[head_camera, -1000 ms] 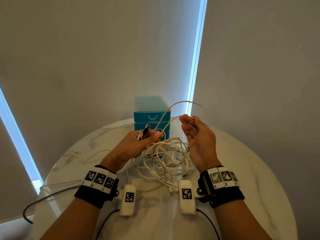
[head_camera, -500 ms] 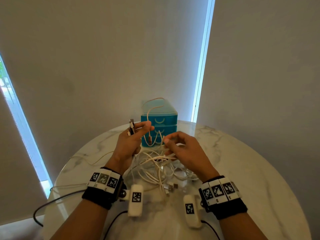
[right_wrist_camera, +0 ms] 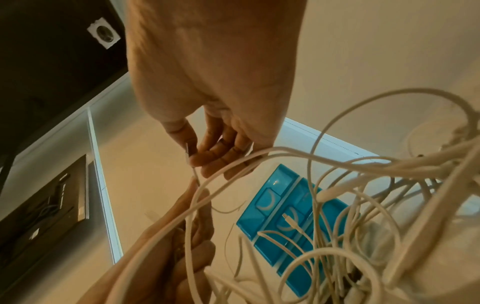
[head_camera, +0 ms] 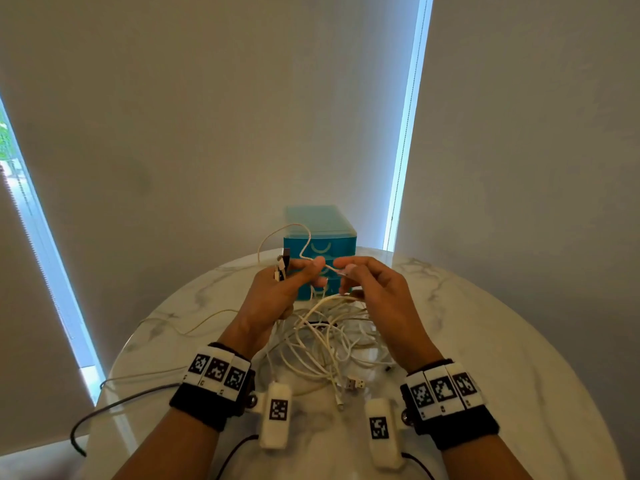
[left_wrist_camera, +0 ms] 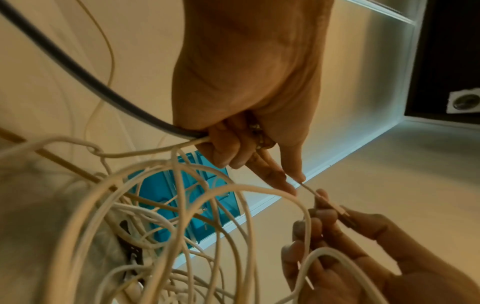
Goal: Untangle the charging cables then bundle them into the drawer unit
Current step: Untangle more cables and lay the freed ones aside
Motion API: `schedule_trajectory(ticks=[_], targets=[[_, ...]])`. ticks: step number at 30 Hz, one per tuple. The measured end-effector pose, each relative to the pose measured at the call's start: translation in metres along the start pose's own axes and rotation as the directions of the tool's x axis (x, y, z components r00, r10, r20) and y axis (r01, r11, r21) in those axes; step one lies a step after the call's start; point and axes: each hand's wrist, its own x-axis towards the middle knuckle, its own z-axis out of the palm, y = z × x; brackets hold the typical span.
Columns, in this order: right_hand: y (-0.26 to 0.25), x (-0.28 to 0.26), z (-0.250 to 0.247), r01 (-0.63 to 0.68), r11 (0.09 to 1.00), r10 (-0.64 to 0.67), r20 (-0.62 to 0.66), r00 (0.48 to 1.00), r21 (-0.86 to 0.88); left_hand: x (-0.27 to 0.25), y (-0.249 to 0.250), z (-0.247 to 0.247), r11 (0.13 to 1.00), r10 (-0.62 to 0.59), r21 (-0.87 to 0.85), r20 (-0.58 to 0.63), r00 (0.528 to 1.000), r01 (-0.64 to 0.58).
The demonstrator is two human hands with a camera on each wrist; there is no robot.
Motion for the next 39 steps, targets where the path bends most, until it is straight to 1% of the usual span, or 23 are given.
schedule_trajectory(ticks=[2, 4, 6, 9, 13, 16, 18, 21, 25, 28, 30, 32, 33, 36, 39], targets=[[-0.005, -0.001, -0.002, -0.003, 0.999, 0.003, 0.001, 1.0, 0.038, 0.001, 0.0, 0.002, 1.0, -0.014, 0.021, -0.008, 1.0, 0.014], [-0.008, -0.001, -0.006, 0.022, 0.998, -0.021, -0.011, 1.0, 0.061, 0.001, -0.001, 0.001, 0.999, -0.03, -0.01, -0.012, 0.999, 0.03], [-0.007, 0.001, -0.01, 0.02, 0.997, -0.018, -0.031, 0.999, 0.077, 0.001, 0.0, -0.001, 0.996, -0.043, -0.076, -0.009, 0.999, 0.042], [-0.001, 0.004, -0.009, -0.028, 0.999, 0.03, -0.043, 0.999, 0.046, 0.003, 0.006, -0.005, 0.979, -0.069, -0.192, 0.008, 0.998, 0.069], [0.003, 0.005, -0.015, -0.055, 0.998, 0.055, -0.095, 0.994, 0.006, 0.007, 0.012, -0.012, 0.914, -0.068, -0.398, 0.047, 0.997, 0.082], [0.007, 0.007, -0.019, -0.063, 0.995, 0.057, -0.079, 0.995, -0.081, 0.01, 0.012, -0.018, 0.861, -0.079, -0.497, 0.07, 0.994, 0.103], [0.011, 0.007, -0.018, -0.041, 0.987, 0.034, -0.046, 0.998, -0.158, 0.013, 0.009, -0.021, 0.868, -0.1, -0.483, 0.061, 0.993, 0.117], [0.01, 0.007, -0.017, 0.011, 0.966, -0.014, -0.01, 1.0, -0.259, 0.016, 0.005, -0.023, 0.91, -0.109, -0.395, 0.055, 0.993, 0.122], [0.003, 0.004, -0.015, 0.024, 0.966, -0.008, 0.064, 0.998, -0.256, 0.015, 0.004, -0.021, 0.948, -0.072, -0.306, 0.054, 0.996, 0.086], [0.003, 0.002, -0.01, 0.048, 0.963, -0.013, 0.132, 0.991, -0.264, 0.011, 0.007, -0.015, 0.969, 0.015, -0.247, 0.053, 0.998, -0.001], [0.001, 0.0, -0.006, 0.067, 0.962, -0.027, 0.152, 0.988, -0.264, 0.008, 0.009, -0.014, 0.968, 0.057, -0.247, 0.072, 0.996, -0.038], [-0.001, -0.001, -0.003, 0.077, 0.971, -0.04, 0.165, 0.986, -0.225, 0.007, 0.009, -0.013, 0.96, 0.08, -0.276, 0.095, 0.992, -0.051], [-0.002, -0.002, -0.001, 0.076, 0.979, -0.044, 0.166, 0.985, -0.188, 0.007, 0.009, -0.013, 0.956, 0.073, -0.292, 0.101, 0.992, -0.041], [-0.006, -0.004, 0.0, 0.082, 0.992, -0.067, 0.15, 0.986, -0.098, 0.01, 0.008, -0.012, 0.938, -0.002, -0.344, 0.092, 0.996, 0.034], [-0.008, -0.004, 0.001, 0.092, 0.992, -0.08, 0.144, 0.986, -0.085, 0.011, 0.008, -0.011, 0.941, -0.047, -0.331, 0.085, 0.995, 0.073]])
